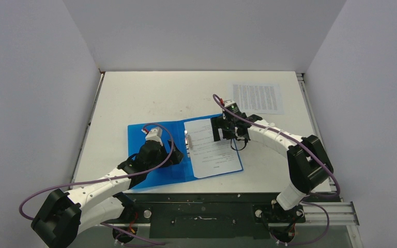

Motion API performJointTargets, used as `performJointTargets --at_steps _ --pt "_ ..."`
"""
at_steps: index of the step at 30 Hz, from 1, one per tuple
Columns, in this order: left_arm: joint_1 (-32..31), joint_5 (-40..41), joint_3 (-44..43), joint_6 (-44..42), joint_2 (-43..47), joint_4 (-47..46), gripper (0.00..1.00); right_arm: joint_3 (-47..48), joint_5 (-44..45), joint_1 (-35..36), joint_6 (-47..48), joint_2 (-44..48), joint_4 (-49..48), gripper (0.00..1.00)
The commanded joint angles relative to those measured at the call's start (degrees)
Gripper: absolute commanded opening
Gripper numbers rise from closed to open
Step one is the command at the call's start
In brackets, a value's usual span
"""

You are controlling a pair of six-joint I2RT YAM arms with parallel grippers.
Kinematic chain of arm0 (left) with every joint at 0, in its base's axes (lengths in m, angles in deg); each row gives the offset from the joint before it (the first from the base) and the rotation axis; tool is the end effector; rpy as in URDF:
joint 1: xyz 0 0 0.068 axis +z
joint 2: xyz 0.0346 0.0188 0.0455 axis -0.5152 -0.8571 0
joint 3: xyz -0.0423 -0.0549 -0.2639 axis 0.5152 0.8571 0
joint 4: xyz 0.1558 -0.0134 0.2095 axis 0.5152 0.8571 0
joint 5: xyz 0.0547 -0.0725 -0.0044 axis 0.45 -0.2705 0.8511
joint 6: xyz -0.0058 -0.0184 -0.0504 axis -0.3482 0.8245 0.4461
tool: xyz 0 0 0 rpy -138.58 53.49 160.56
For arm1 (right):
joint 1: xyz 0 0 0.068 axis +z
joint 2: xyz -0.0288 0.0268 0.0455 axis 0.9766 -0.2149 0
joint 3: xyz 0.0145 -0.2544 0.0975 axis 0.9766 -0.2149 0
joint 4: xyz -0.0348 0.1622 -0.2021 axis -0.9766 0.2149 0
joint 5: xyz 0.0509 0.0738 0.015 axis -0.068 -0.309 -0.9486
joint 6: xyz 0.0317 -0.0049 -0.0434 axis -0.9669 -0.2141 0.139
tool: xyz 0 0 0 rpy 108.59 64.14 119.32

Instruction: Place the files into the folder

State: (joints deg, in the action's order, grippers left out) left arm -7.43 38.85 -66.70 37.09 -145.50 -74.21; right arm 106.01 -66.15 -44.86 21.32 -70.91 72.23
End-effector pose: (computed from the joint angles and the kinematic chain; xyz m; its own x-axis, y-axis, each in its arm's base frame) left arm 0.1578 -0.1197 0.1737 -0.7094 -0.3355 -0.6198 0.0520 0.8521 -0.5208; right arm 0.2798 0.1815 0.2082 -0.8433 -0.1351 -0.5202 -0.2871 0.9314 0.2236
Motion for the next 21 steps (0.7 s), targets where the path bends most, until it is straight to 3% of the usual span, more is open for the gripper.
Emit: performJointTargets --at_steps 1,11,16,21 --pt "0.29 -0.33 -2.54 -0.46 0.04 -1.84 0.89 2.02 4.87 0.42 0.08 0.28 0.42 0.97" --pt "0.29 1.05 -10.31 -3.16 1.59 4.98 0.89 2.37 10.29 -3.52 -1.98 6.61 0.73 1.00" --pt "0.29 2.06 -18.27 -5.53 0.06 7.10 0.89 1.12 10.79 -7.53 -4.25 10.20 -1.44 0.94" --pt "0.29 0.05 -25.60 -5.73 -5.79 3.06 0.89 0.26 15.92 -9.28 -6.53 12.69 -3.55 0.90"
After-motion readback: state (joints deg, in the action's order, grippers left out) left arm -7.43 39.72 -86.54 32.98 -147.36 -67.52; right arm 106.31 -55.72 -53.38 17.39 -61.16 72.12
